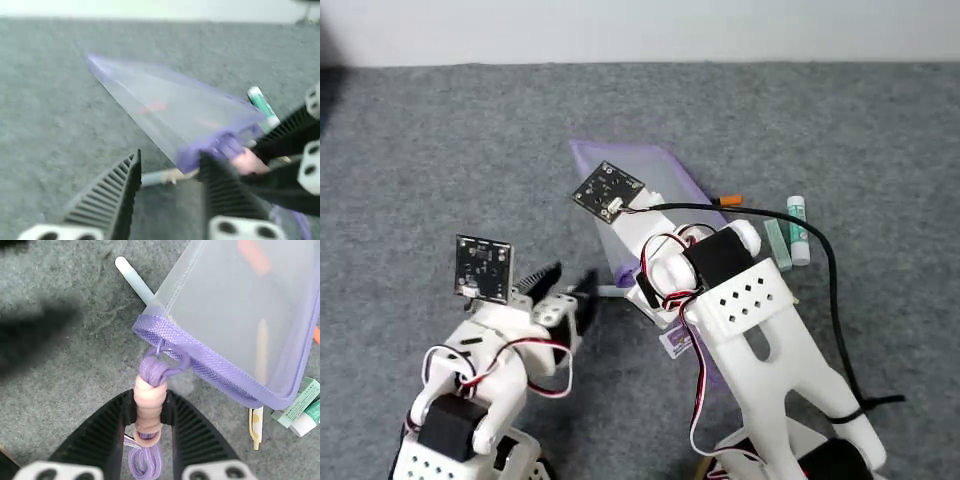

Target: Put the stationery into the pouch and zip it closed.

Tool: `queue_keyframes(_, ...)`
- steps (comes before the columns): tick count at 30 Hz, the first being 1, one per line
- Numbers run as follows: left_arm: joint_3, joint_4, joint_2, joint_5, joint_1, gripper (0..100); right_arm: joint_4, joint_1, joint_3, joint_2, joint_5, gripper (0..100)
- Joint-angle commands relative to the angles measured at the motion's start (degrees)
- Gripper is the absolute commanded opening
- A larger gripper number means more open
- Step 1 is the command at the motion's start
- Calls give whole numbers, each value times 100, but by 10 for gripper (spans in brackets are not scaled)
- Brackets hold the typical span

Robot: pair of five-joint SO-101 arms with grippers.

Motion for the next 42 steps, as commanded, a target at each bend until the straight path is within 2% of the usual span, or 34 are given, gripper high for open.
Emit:
queue_keyframes(1,-277,149,-18,211,290,263,-92,22,-325,-277,0,9)
queue_keyframes(8,303,-457,-9,114,519,232,-84,13,-387,-277,0,9)
queue_keyframes(16,673,-1363,835,-149,9,224,-22,-13,-738,-277,0,9)
queue_keyframes(22,664,-2075,1670,-211,9,224,224,-426,-747,-259,-26,9)
queue_keyframes(42,391,-2189,2145,-193,-9,224,673,-470,-765,-277,-9,9)
